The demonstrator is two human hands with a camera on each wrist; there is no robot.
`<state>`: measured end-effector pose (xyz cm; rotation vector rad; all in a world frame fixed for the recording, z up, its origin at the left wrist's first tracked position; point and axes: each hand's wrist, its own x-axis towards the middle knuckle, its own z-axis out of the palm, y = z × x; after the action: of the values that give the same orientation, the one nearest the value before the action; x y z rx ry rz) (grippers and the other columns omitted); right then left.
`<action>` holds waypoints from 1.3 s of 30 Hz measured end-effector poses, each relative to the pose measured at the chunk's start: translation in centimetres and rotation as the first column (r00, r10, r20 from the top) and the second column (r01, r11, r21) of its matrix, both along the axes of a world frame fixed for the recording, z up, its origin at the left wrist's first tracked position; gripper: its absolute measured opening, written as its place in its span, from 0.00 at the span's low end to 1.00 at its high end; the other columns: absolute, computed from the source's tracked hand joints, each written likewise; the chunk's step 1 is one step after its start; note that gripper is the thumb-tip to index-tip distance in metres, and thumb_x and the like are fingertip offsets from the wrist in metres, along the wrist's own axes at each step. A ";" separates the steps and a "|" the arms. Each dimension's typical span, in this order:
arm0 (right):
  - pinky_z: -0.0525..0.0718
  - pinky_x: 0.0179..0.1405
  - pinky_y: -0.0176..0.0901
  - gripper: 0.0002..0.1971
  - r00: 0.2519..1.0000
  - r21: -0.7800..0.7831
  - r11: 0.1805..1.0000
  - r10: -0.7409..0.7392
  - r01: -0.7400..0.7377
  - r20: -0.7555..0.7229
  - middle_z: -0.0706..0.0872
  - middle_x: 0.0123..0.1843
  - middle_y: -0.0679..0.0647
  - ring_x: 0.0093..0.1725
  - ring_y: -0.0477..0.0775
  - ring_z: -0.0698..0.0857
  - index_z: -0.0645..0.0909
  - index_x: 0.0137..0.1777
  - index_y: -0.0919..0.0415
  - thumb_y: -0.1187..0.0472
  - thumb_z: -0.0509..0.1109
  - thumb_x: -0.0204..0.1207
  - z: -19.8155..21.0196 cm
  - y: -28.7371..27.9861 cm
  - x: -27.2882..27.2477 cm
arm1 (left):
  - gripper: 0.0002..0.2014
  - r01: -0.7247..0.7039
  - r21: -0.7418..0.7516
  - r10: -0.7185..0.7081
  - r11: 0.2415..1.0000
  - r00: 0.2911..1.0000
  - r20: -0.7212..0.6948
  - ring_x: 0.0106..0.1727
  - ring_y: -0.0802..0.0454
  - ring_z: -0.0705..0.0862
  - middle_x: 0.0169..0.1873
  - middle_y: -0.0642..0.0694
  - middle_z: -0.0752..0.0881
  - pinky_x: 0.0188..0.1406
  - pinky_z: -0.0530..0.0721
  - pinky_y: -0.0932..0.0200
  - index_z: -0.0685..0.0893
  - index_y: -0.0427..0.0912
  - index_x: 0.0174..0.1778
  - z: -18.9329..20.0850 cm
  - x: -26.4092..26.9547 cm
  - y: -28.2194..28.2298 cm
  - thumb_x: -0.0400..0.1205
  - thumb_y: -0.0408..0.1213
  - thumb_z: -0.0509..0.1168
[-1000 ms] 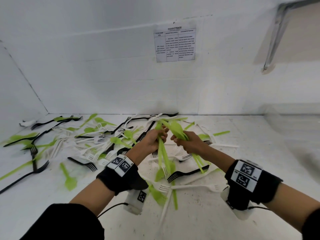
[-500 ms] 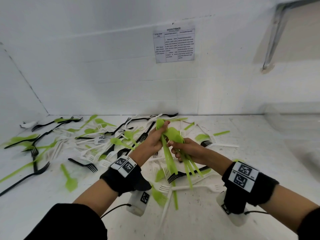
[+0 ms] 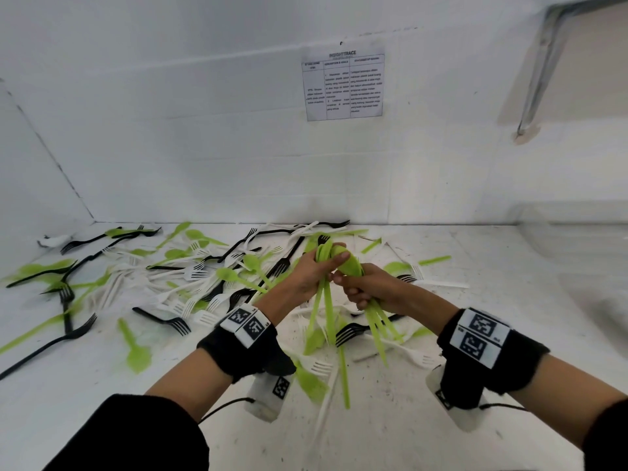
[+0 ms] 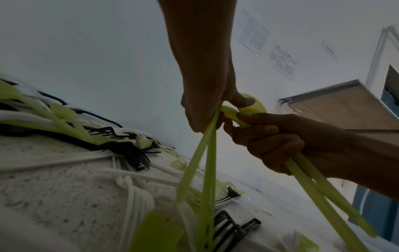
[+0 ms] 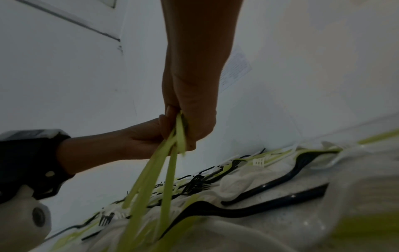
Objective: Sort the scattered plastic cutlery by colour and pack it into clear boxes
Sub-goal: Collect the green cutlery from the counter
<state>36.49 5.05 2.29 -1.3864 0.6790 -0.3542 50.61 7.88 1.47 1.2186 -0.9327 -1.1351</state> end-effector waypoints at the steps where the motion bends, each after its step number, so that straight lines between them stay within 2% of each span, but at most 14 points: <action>1: 0.65 0.17 0.29 0.03 1.000 0.025 1.000 -0.010 0.009 0.020 0.66 0.25 0.48 0.18 0.41 0.63 0.74 0.50 0.62 0.62 0.64 0.81 0.0 0.1 0.1 | 0.05 0.003 0.002 -0.003 1.000 1.000 -0.018 0.31 0.62 0.83 0.28 0.55 0.86 0.32 0.78 0.67 0.81 0.42 0.49 0.0 0.0 0.0 0.81 0.28 0.64; 3: 0.67 0.17 0.30 0.06 0.998 0.012 0.999 -0.043 0.043 0.040 0.70 0.30 0.51 0.19 0.41 0.65 0.71 0.49 0.60 0.60 0.66 0.80 -0.1 0.0 0.2 | 0.04 -0.020 0.022 0.020 1.000 1.000 -0.024 0.36 0.58 0.81 0.34 0.51 0.84 0.35 0.76 0.64 0.82 0.43 0.48 0.0 0.1 -0.1 0.81 0.31 0.64; 6: 0.70 0.18 0.34 0.15 0.989 -0.055 0.988 -0.142 0.144 0.036 0.79 0.37 0.54 0.22 0.43 0.71 0.67 0.58 0.61 0.56 0.68 0.79 -0.3 -0.4 0.0 | 0.04 -0.075 0.070 0.077 0.995 0.996 -0.036 0.36 0.58 0.73 0.37 0.50 0.79 0.29 0.69 0.65 0.83 0.45 0.47 -0.2 0.5 -0.1 0.82 0.34 0.63; 9: 0.79 0.21 0.38 0.17 0.983 -0.077 0.981 -0.177 0.180 0.044 0.84 0.40 0.57 0.24 0.47 0.79 0.67 0.59 0.62 0.57 0.69 0.78 -0.3 -0.3 -0.2 | 0.04 -0.086 0.094 0.091 0.992 0.995 -0.050 0.38 0.57 0.74 0.39 0.49 0.81 0.29 0.68 0.63 0.83 0.45 0.46 -0.4 0.6 0.0 0.83 0.34 0.62; 13: 0.86 0.25 0.43 0.15 0.990 -0.119 0.983 -0.138 0.141 0.030 0.86 0.42 0.59 0.25 0.51 0.83 0.70 0.60 0.62 0.56 0.67 0.79 -0.2 -0.1 -0.5 | 0.03 -0.127 0.150 0.134 0.980 0.990 -0.036 0.37 0.57 0.73 0.36 0.50 0.80 0.32 0.68 0.62 0.80 0.44 0.42 -0.6 0.5 -0.1 0.81 0.35 0.65; 20: 0.81 0.28 0.47 0.16 0.996 -0.183 0.979 -0.087 0.090 0.023 0.88 0.39 0.59 0.24 0.58 0.85 0.68 0.63 0.69 0.56 0.59 0.84 -0.7 0.5 -0.7 | 0.09 -0.186 0.164 0.203 0.969 0.975 -0.095 0.29 0.55 0.70 0.26 0.50 0.76 0.30 0.70 0.62 0.80 0.42 0.38 -0.8 0.8 -0.2 0.82 0.41 0.64; 21: 0.80 0.28 0.46 0.16 0.996 -0.175 0.980 -0.089 0.093 0.031 0.88 0.40 0.59 0.24 0.58 0.85 0.68 0.62 0.69 0.56 0.58 0.84 -0.7 0.5 -0.7 | 0.09 -0.175 0.180 0.200 0.968 0.971 -0.129 0.29 0.55 0.71 0.26 0.50 0.77 0.31 0.72 0.62 0.80 0.42 0.38 -0.8 0.9 -0.2 0.82 0.40 0.65; 23: 0.80 0.26 0.45 0.13 0.996 -0.169 0.981 -0.087 0.091 0.032 0.87 0.41 0.60 0.24 0.57 0.85 0.68 0.60 0.67 0.56 0.56 0.85 -0.6 0.5 -0.7 | 0.05 -0.141 0.199 0.185 0.970 0.958 -0.221 0.33 0.54 0.76 0.32 0.48 0.79 0.35 0.77 0.59 0.80 0.42 0.41 -0.7 1.1 -0.2 0.83 0.34 0.64; 25: 0.82 0.22 0.43 0.10 0.996 -0.165 0.983 -0.081 0.085 0.033 0.87 0.41 0.62 0.23 0.57 0.85 0.68 0.56 0.65 0.57 0.55 0.86 -0.5 0.6 -0.6 | 0.07 -0.107 0.191 0.162 0.976 0.938 -0.306 0.38 0.52 0.79 0.39 0.45 0.81 0.38 0.79 0.57 0.79 0.41 0.46 -0.6 1.2 -0.3 0.84 0.27 0.58; 27: 0.82 0.19 0.41 0.10 0.996 -0.161 0.983 -0.082 0.086 0.031 0.86 0.40 0.63 0.23 0.57 0.84 0.69 0.54 0.65 0.58 0.55 0.86 -0.5 0.7 -0.4 | 0.09 -0.070 0.182 0.129 0.981 0.933 -0.337 0.40 0.50 0.83 0.43 0.41 0.83 0.36 0.83 0.57 0.78 0.38 0.51 -0.6 1.0 -0.3 0.85 0.26 0.54; 30: 0.80 0.18 0.40 0.14 0.996 -0.163 0.982 -0.093 0.093 0.008 0.84 0.35 0.63 0.21 0.55 0.82 0.71 0.58 0.69 0.55 0.56 0.86 -0.7 0.5 0.1 | 0.12 -0.055 0.185 0.117 0.981 0.931 -0.346 0.35 0.52 0.87 0.42 0.39 0.85 0.30 0.86 0.61 0.80 0.34 0.49 -0.8 0.5 -0.1 0.87 0.35 0.53; 34: 0.79 0.17 0.39 0.13 0.993 -0.179 0.978 -0.109 0.102 -0.032 0.80 0.31 0.61 0.18 0.52 0.80 0.70 0.53 0.67 0.54 0.56 0.85 -0.7 0.3 0.4 | 0.23 -0.007 0.116 0.050 0.993 0.928 -0.370 0.35 0.50 0.89 0.36 0.41 0.90 0.31 0.87 0.58 0.82 0.31 0.48 -0.8 0.1 0.1 0.86 0.49 0.51; 37: 0.77 0.15 0.37 0.15 0.997 -0.203 0.978 -0.058 0.047 -0.045 0.76 0.31 0.59 0.17 0.49 0.78 0.70 0.45 0.65 0.54 0.55 0.86 -0.6 0.6 0.5 | 0.10 -0.024 0.085 0.055 0.996 0.923 -0.381 0.37 0.53 0.90 0.40 0.45 0.90 0.32 0.88 0.57 0.82 0.34 0.49 -0.7 -0.1 0.2 0.85 0.37 0.59; 39: 0.77 0.15 0.36 0.16 0.998 -0.191 0.981 -0.038 0.029 -0.043 0.75 0.31 0.58 0.17 0.47 0.78 0.70 0.44 0.64 0.52 0.54 0.86 -0.6 0.9 0.7 | 0.04 -0.057 0.096 0.092 0.994 0.907 -0.412 0.35 0.55 0.89 0.35 0.48 0.90 0.33 0.88 0.59 0.81 0.37 0.49 -0.7 -0.2 0.1 0.83 0.29 0.61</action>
<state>37.20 5.97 1.70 -1.5702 0.7220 -0.4234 50.43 7.99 0.80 1.0100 -0.5147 -1.3162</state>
